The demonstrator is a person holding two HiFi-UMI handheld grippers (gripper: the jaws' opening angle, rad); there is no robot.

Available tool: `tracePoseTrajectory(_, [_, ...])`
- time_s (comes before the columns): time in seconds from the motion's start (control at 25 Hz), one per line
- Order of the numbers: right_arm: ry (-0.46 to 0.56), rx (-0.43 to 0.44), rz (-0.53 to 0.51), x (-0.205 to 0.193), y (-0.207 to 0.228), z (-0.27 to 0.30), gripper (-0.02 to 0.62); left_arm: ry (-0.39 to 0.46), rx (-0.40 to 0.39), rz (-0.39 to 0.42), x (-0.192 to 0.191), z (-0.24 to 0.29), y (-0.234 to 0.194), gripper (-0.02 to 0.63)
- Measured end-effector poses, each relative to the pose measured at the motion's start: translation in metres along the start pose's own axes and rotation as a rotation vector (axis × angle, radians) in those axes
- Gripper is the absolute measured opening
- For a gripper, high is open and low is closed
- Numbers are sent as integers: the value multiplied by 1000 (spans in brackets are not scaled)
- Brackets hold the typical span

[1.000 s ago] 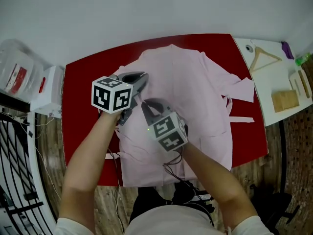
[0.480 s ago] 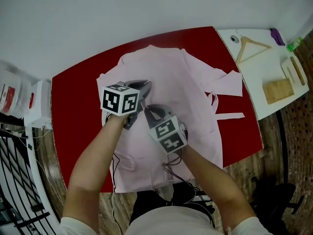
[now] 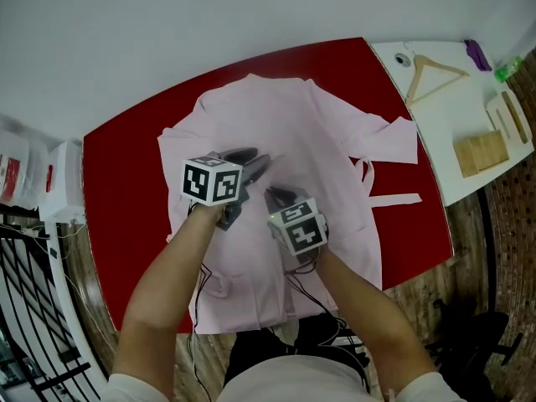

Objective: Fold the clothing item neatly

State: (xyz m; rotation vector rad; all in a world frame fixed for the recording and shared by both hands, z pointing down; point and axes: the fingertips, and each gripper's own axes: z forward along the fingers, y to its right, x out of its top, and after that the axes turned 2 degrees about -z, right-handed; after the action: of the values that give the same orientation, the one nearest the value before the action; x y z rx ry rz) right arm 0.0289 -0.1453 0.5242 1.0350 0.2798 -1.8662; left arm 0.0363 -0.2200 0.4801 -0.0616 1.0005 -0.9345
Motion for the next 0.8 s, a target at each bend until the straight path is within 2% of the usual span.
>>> tracePoseTrajectory(0.2, [-49,-14,154,-24,20,-2,28,2,4,-17,-14,-10,-6,132])
tracePoseTrajectory(0.4, [-88,-69,257,-46,39,-15,28,-61,-11,-16,-40,-9,0,130])
tracePoseTrajectory(0.56, [-64,-120,268,-42,58,-26,27,-126,-4,5,-64,1,9,130])
tracePoseTrajectory(0.72, [39,-37,182,-3,52,-27,28,-159,-3,25,-80,10,18,130])
tracePoseTrajectory(0.8, [53,0,129,13,46,-19,29,-177,-14,32,-85,12,23,130])
